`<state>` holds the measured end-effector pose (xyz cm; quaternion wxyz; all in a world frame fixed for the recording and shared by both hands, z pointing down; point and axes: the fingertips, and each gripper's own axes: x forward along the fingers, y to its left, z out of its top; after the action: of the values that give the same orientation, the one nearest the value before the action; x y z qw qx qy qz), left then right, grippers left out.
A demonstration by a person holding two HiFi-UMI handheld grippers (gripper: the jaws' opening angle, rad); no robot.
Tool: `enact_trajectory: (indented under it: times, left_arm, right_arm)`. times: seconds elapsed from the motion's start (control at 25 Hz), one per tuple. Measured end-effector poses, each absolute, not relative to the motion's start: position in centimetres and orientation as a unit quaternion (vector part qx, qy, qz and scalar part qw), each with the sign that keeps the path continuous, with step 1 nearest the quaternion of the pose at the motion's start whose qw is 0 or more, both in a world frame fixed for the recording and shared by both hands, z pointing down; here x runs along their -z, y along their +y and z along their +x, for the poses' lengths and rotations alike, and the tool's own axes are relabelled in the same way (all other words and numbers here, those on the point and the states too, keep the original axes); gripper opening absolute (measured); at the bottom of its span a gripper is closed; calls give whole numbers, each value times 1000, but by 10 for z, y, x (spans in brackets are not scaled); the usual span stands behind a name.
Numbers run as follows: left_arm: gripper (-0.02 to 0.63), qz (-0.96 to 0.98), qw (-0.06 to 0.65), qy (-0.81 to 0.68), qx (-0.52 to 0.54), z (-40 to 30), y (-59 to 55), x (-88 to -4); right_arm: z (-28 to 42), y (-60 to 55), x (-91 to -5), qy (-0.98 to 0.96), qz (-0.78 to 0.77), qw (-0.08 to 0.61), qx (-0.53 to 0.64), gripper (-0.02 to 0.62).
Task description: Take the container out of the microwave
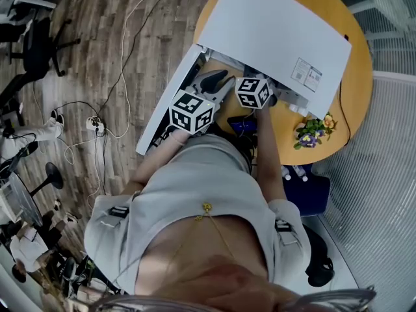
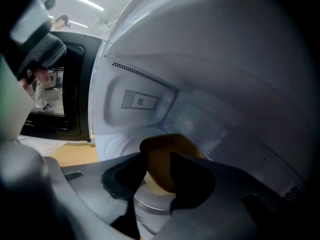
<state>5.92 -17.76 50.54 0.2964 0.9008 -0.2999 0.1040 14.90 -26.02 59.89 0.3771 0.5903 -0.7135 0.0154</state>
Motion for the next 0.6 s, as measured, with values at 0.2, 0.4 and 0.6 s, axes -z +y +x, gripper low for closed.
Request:
enact_trajectory:
  times: [0.2, 0.4, 0.6]
  left_arm:
    - [101, 898, 300, -303, -103, 57, -179, -507]
    - [101, 898, 303, -304, -101, 56, -180, -508]
    - [101, 898, 305, -301, -102, 57, -180, -509]
  right_arm:
    - [149, -262, -599, -715, 593, 371, -12, 141]
    - [148, -261, -599, -716, 594, 367, 4, 150]
    - [151, -262, -599, -712, 598, 367, 10, 143]
